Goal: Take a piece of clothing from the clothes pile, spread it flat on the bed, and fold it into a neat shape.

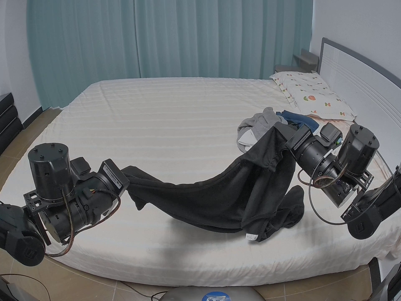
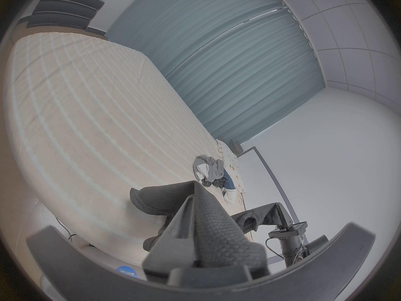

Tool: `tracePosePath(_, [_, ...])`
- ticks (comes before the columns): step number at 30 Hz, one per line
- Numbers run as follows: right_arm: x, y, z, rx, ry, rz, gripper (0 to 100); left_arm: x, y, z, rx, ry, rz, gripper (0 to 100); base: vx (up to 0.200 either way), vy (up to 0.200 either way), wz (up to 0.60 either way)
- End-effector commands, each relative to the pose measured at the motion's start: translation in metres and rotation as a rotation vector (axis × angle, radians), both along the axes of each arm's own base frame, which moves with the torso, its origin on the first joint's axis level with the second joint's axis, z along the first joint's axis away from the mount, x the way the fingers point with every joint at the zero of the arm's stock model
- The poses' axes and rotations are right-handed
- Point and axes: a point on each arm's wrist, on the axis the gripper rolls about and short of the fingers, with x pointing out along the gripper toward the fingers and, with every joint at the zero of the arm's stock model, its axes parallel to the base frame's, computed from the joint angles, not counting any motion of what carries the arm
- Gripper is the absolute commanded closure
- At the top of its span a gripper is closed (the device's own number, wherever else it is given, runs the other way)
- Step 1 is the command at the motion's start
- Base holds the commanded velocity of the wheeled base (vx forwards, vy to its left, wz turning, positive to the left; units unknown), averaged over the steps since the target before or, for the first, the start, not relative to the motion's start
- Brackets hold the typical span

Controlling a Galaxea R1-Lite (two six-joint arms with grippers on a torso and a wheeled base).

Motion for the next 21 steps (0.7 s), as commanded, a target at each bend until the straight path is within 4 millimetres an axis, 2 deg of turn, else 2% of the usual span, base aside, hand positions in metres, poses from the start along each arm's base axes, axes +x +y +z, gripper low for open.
tracePosePath(1, [-0.0007,-0.0002,0.0005,0.000,-0.001,0.000,100,-0.0001,0.0009,0.0007,-0.002,-0.002,0.001,100,0.000,0.200,0.00])
tracePosePath(8, [-0.0011,0.0001,0.0002,-0.001,0.000,0.005,100,0.0005,0.0005,-0.0012,0.001,0.004,0.000,100,0.000,0.200,0.00])
tracePosePath(21, [-0.0019,0.0013,0.0074,-0.014,-0.017,0.047,100,0.0035,-0.0014,-0.0019,-0.005,0.006,-0.005,100,0.000,0.000,0.00])
